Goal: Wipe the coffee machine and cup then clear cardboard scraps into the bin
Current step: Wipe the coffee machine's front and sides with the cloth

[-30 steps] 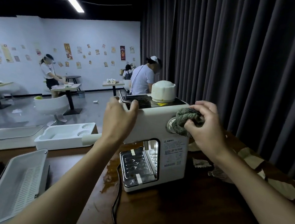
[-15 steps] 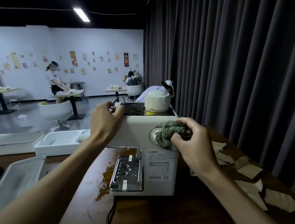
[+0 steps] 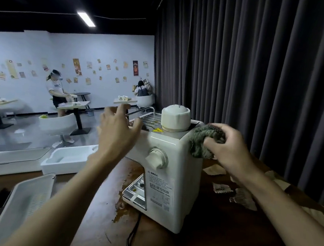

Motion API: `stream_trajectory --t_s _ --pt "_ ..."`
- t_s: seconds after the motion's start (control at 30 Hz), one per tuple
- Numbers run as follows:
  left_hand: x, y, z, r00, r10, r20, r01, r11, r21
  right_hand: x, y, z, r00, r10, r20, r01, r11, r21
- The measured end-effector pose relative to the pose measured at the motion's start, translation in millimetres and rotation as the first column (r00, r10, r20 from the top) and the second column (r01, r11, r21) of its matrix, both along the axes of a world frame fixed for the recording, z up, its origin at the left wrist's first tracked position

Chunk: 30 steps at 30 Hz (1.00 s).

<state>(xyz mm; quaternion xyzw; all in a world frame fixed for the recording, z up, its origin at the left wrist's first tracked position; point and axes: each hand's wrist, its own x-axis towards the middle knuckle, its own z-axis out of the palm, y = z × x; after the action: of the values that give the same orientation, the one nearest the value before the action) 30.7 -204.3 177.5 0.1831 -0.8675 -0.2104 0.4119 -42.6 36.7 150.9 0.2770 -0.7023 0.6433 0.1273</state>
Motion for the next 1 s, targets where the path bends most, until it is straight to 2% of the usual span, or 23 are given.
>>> stream_trajectory --t_s 0.07,0.13,0.23,0.33,0.47,0.67,0.83,1.0 --pt "18.5 24.6 -8.8 0.997 -0.081 0.009 0.082 0.996 -0.022 -18.5 2.3 0.7 0.985 0.101 0.142 -0.094 0.994 -0.054" --pt "31.6 48.6 -16.4 0.981 -0.154 0.119 0.155 0.988 0.001 -35.1 5.3 1.5 0.950 0.202 0.237 -0.174 0.975 -0.136" --pt "40.6 73.8 -26.1 0.958 -0.192 0.214 0.193 0.981 0.020 -52.4 8.0 4.1 0.888 0.341 0.307 -0.293 0.937 -0.191" --pt "43.8 83.5 -34.3 0.952 -0.228 0.204 0.219 0.974 0.064 -61.6 5.6 5.9 0.836 0.433 0.337 -0.373 0.899 -0.229" --pt "42.8 80.5 -46.1 0.960 -0.275 0.057 0.269 0.959 0.085 -57.3 0.1 2.3 0.865 0.409 0.292 -0.355 0.909 -0.220" --pt "32.1 39.1 -43.6 0.916 -0.377 -0.138 0.399 0.890 0.219 -18.5 1.2 3.0 0.902 0.347 0.256 -0.306 0.934 -0.185" --pt "30.0 1.3 -36.2 0.851 -0.498 -0.165 0.525 0.802 0.286 22.3 5.0 0.8 0.933 0.293 0.207 -0.274 0.955 -0.116" --pt "34.1 -11.4 -30.8 0.823 -0.564 -0.075 0.563 0.789 0.245 41.2 1.6 -4.8 0.983 0.137 0.121 -0.133 0.990 -0.039"
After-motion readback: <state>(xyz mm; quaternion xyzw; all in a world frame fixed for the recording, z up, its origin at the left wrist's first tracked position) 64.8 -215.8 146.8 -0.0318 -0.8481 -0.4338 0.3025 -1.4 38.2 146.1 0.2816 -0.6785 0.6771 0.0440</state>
